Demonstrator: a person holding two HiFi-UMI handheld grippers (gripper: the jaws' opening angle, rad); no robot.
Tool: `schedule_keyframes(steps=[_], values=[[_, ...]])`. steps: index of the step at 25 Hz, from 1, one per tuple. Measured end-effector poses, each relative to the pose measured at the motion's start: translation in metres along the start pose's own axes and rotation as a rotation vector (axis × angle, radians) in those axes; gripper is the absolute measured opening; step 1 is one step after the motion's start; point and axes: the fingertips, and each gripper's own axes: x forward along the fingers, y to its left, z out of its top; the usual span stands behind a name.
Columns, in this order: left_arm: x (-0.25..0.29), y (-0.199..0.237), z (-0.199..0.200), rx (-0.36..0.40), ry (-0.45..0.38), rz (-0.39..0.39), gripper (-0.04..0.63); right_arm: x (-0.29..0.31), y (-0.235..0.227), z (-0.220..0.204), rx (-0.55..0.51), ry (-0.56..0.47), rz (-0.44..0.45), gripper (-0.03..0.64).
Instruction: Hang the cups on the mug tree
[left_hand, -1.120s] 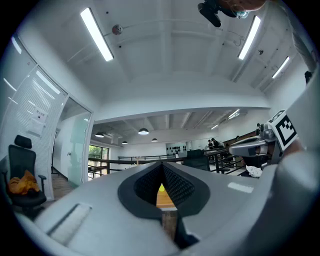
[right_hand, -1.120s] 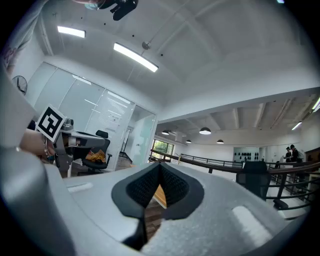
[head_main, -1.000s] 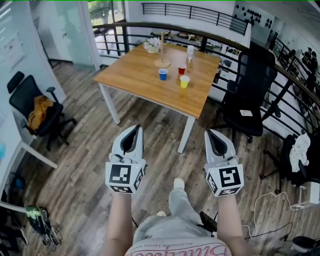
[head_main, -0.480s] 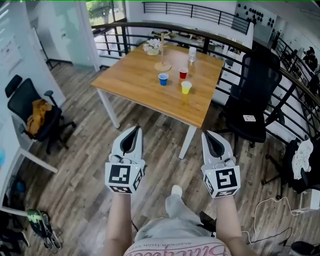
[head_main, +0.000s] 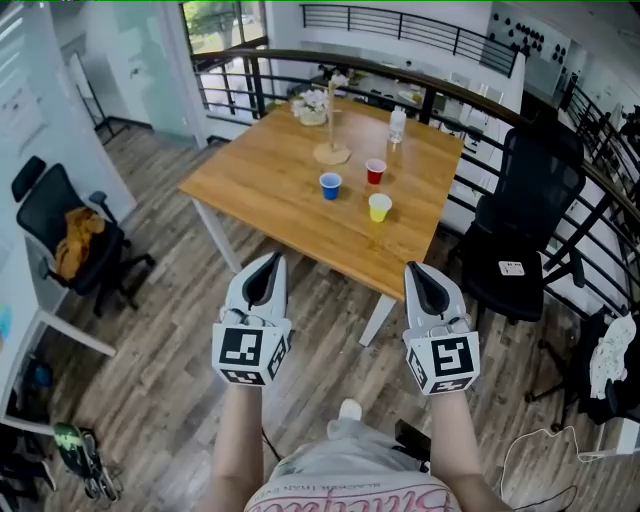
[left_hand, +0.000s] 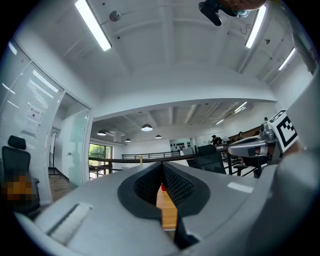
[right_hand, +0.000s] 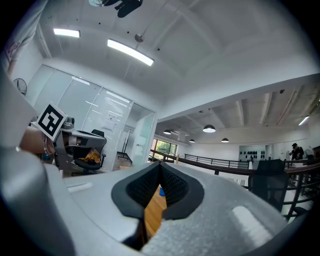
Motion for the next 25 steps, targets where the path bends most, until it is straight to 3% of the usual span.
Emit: schedule_keyframes(steps=[10, 19, 25], values=[[0.078, 0.003, -0.018, 0.003, 0.018, 0.026, 0.012, 0.066, -0.056, -0.023, 0.019, 0.003, 0.021, 0.002], [0.094, 0.029, -0.032, -0.031, 0.039, 0.075, 0.011, 0.101, -0.054, -0.036, 0.068, 0.008, 0.057, 0.002], [0.119, 0.054, -0.045, -0.043, 0.049, 0.05, 0.011, 0.136, -0.049, -0.045, 0.082, 0.027, 0.048, 0.034]])
